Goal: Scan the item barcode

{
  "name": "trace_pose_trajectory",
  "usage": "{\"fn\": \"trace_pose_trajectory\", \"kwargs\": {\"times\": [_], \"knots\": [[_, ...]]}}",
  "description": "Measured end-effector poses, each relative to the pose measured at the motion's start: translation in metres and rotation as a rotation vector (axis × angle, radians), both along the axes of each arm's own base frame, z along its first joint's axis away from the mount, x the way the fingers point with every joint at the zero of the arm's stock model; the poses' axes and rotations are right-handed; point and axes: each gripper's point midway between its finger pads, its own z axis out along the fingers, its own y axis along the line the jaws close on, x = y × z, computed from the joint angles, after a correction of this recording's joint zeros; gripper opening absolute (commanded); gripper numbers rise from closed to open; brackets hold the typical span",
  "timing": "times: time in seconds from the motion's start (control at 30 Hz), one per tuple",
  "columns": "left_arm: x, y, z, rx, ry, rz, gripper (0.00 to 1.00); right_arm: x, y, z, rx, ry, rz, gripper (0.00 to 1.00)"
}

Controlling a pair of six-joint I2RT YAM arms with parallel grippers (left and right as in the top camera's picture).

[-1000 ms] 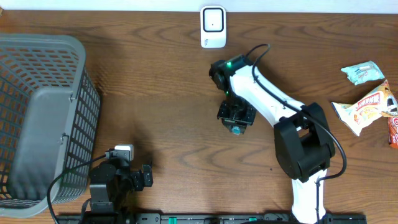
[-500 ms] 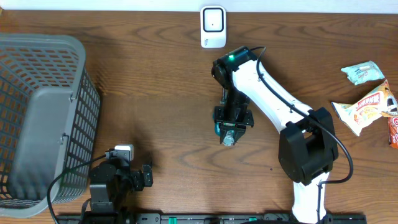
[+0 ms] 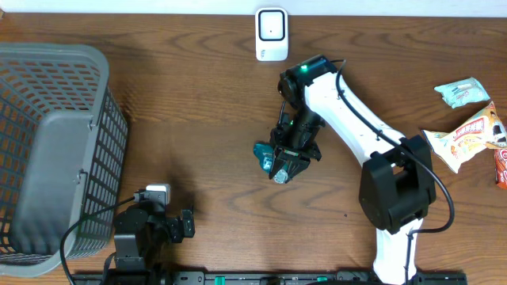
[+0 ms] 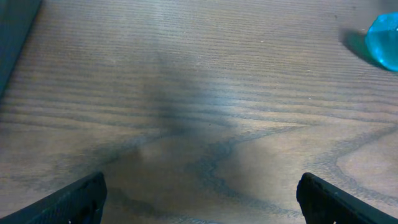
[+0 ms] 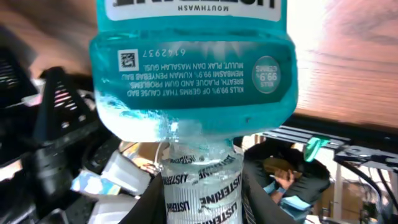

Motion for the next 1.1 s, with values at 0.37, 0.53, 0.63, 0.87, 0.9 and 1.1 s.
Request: {"fn": "trace_pose_trajectory", "kwargs": {"times": [0.37,0.53,0.63,0.87,0.9,1.1], "knots": [[0.000,0.000,0.000,0.000,0.000,0.000,0.98,0.005,-0.006,0.024,0.040,-0.057,-0.047,0.25],[0.000,0.000,0.000,0.000,0.000,0.000,0.98,0.007,-0.018,0.017,-0.044,-0.079,-0.041,0.22],[0.000,0.000,0.000,0.000,0.000,0.000,0.98,0.009,-0.025,0.015,-0.087,-0.103,-0.036,0.21],[0.000,0.000,0.000,0.000,0.000,0.000,0.98,0.013,-0.041,0.009,-0.177,-0.149,-0.011,0.17],[0.000,0.000,0.000,0.000,0.000,0.000,0.98,0.014,-0.042,0.009,-0.186,-0.155,-0.007,0.17],[0.000,0.000,0.000,0.000,0.000,0.000,0.98,0.017,-0.050,0.009,-0.224,-0.190,0.011,0.18]]}}
